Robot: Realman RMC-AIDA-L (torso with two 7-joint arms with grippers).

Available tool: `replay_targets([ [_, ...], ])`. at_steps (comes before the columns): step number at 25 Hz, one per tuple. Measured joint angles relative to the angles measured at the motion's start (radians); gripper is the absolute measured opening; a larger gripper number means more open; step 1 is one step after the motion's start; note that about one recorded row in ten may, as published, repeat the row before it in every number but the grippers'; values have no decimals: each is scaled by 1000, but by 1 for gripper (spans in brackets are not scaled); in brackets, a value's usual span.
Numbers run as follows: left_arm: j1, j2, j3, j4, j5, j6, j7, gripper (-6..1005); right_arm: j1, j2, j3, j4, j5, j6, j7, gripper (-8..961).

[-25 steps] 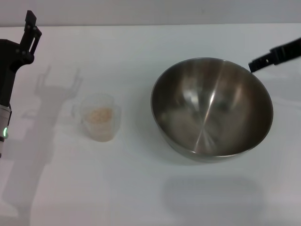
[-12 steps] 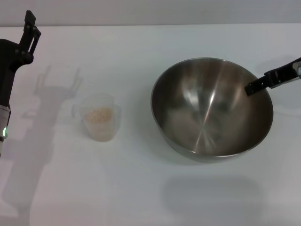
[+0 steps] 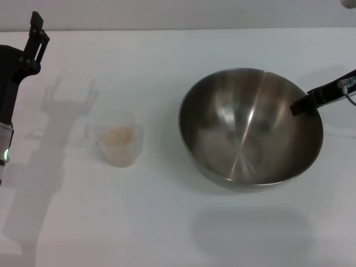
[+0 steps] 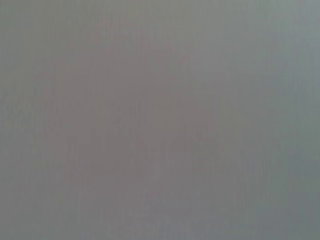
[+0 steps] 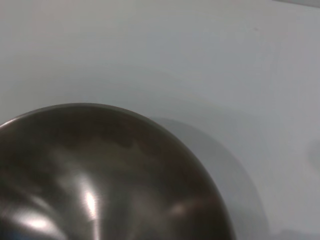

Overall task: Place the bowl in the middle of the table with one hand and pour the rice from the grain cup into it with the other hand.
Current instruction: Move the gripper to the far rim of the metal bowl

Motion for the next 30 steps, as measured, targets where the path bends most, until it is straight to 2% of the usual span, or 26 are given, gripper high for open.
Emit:
replay_targets([
  [2, -1, 0, 0, 1, 0, 0, 1, 781, 2, 0, -1, 3, 0, -1, -4, 668],
  [13, -1, 0, 0, 1, 0, 0, 1, 778, 15, 4, -11, 47, -9, -27, -26, 205],
  [19, -1, -1, 0, 1, 0, 0, -1, 776, 15, 8, -18, 48, -13, -34, -39, 48],
  [30, 1, -2, 0, -1, 1, 4, -6, 772, 15, 8, -12, 40, -6, -58, -46, 32],
])
